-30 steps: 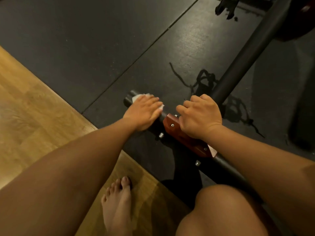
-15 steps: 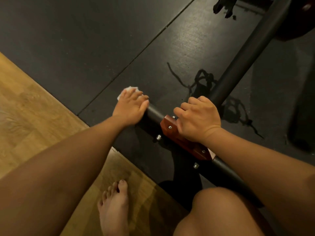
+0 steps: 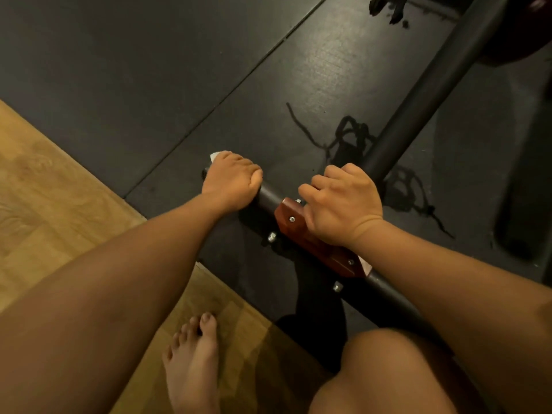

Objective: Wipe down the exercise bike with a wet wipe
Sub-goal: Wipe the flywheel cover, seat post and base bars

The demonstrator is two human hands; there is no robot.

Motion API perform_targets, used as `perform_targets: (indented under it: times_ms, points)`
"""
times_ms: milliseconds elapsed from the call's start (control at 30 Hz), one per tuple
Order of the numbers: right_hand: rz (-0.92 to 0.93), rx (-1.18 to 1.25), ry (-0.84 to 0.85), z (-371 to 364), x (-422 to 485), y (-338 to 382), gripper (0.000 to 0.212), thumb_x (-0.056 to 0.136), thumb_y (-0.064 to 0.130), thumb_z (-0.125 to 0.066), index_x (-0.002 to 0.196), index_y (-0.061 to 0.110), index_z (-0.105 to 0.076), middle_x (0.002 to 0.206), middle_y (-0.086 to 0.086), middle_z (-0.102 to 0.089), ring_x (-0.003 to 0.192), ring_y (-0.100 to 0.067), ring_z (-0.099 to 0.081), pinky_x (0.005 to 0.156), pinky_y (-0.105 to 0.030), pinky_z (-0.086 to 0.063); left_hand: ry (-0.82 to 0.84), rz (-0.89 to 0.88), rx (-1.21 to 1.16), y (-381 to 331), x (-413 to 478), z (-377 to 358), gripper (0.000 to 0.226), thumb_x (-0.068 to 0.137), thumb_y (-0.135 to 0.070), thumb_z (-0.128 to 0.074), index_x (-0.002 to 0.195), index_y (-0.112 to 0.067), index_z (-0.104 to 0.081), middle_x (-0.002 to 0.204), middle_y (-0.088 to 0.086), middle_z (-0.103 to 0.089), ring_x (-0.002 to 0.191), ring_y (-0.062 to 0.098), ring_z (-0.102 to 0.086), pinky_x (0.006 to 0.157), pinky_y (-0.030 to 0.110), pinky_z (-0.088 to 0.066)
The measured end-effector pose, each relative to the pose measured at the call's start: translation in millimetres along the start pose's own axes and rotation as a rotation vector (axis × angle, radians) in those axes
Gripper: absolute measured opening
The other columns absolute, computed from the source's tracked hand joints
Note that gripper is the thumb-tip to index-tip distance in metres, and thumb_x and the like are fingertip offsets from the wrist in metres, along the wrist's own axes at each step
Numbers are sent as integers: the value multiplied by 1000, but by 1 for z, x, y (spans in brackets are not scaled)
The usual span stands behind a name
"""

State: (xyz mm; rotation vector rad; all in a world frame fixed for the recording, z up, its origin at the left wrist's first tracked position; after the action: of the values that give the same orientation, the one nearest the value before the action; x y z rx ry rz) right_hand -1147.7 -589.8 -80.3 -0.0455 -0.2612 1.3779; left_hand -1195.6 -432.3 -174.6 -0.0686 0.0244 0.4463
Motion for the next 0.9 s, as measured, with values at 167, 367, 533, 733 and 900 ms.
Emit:
perform_targets:
  times_ms: [167, 367, 533, 733, 900]
  points:
    - [-48, 29, 28, -1, 0, -4, 48, 87, 43, -44, 128, 22, -59, 134, -11, -57, 125, -33, -49, 104, -49, -36, -32, 144, -216, -10, -40, -5, 53, 101, -38, -20, 148, -26, -43, 160, -1, -30, 153, 20, -5, 123, 44, 4]
    - [-61, 14, 93, -1, 1, -4, 70, 91, 56, -41, 154, 33, -21, 161, -12, -17, 148, -38, -14, 116, -60, -14, 18, 84, -220, -29, -71, -15, 61, 98, -47, -8, 157, -31, -16, 166, 2, -5, 152, 23, 14, 121, 45, 13]
    - [-71, -1, 73, -1, 2, -2, 74, 89, 55, -46, 154, 33, -19, 161, -13, -18, 147, -40, -13, 115, -62, -14, -2, 271, -156, 24, -27, -11, 56, 100, -45, -21, 151, -28, -37, 162, 7, -24, 153, 26, -1, 121, 46, 9]
    - [-97, -42, 118, -6, 3, -5, 72, 90, 58, -42, 154, 33, -19, 161, -12, -18, 148, -39, -11, 117, -59, -12, -117, 316, -339, -32, -67, -13, 55, 101, -42, -18, 153, -31, -30, 166, 11, -4, 152, 31, 12, 122, 48, 9]
    - [-102, -49, 165, -11, 3, -5, 70, 91, 58, -37, 154, 33, -19, 161, -11, -19, 148, -38, -10, 118, -57, -11, -11, 189, -314, -45, -73, -11, 57, 99, -45, -11, 153, -35, -28, 166, 0, -9, 152, 24, 14, 119, 48, 16]
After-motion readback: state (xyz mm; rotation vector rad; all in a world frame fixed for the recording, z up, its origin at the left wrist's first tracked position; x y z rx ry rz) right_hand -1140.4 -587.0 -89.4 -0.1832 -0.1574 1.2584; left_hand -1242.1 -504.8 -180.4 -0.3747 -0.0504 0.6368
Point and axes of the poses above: each hand's wrist, its own x-axis towards the middle knuckle, its own z-axis out of the back of the hand, y = z × x, the point moved 9 cm from there along x, towards the middle knuckle
